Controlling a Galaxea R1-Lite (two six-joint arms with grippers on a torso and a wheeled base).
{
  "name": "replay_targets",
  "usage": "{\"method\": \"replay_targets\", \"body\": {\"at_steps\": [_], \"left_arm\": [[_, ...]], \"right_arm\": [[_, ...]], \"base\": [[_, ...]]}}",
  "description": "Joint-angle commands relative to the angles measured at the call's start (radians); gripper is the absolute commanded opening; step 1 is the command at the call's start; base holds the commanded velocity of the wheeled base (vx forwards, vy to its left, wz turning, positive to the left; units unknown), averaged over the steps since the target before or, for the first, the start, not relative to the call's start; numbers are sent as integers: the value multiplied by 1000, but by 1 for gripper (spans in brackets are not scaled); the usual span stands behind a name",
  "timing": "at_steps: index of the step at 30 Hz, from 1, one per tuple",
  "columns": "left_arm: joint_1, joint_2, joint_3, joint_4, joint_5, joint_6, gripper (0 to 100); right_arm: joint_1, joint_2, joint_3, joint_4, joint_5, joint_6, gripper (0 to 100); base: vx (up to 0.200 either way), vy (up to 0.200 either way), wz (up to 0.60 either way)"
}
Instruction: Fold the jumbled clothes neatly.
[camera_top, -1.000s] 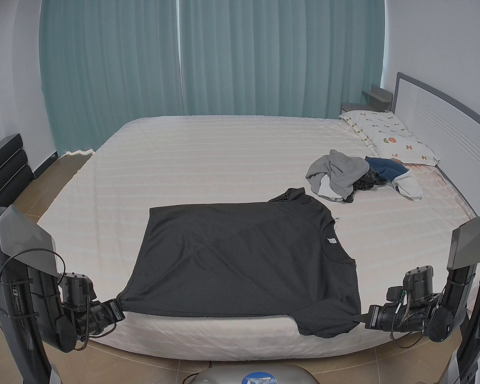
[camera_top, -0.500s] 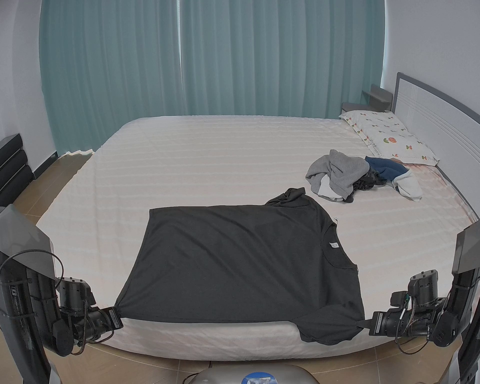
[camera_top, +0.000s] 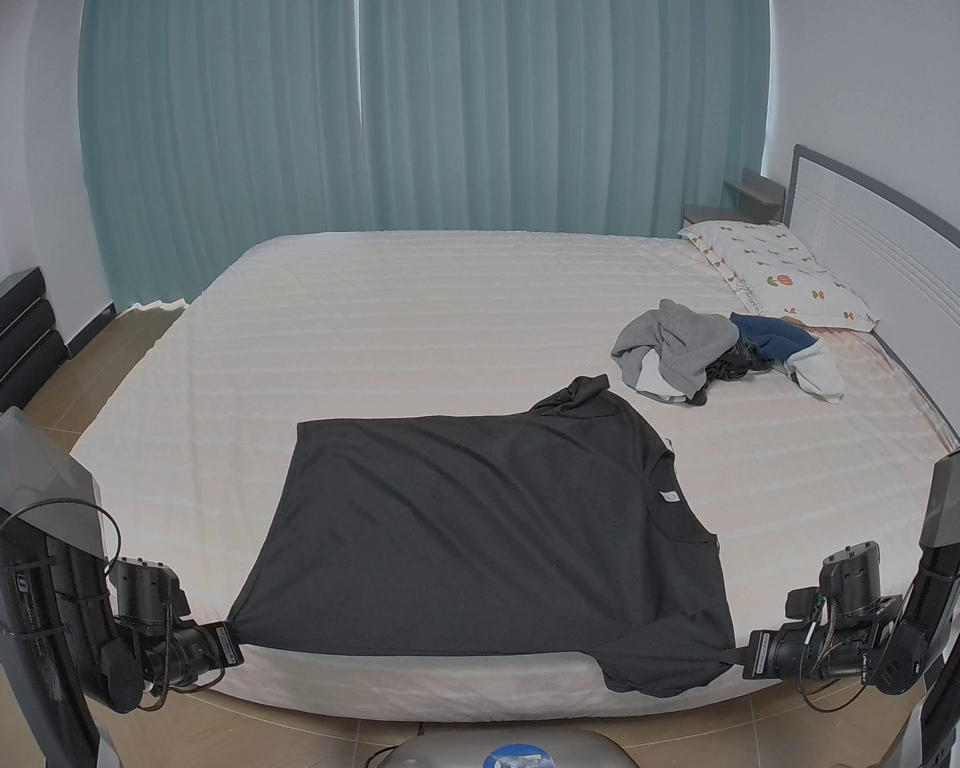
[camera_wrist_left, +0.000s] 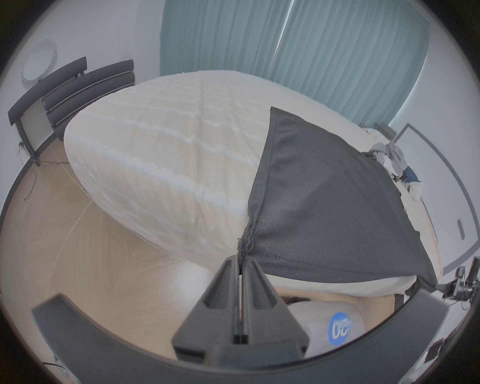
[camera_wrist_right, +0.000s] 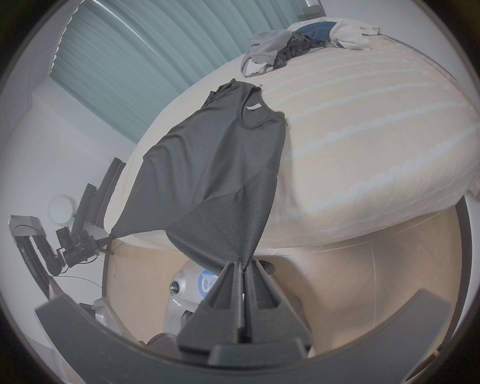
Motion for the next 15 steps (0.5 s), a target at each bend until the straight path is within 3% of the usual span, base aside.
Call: {"method": "replay_targets", "body": {"at_steps": [1, 7, 15], "left_arm": [[-1, -26, 16, 57, 1, 31, 0], [-2, -113, 16, 205, 4, 76, 0], [-2, -135, 16, 291, 7, 116, 0]], "right_arm": [[18, -14, 17, 14, -45, -5, 0], [20, -32, 17, 80, -63, -31, 0], [18, -115, 17, 172, -63, -36, 0]], "base": [[0, 0, 0], [0, 0, 0], [0, 0, 0]]}}
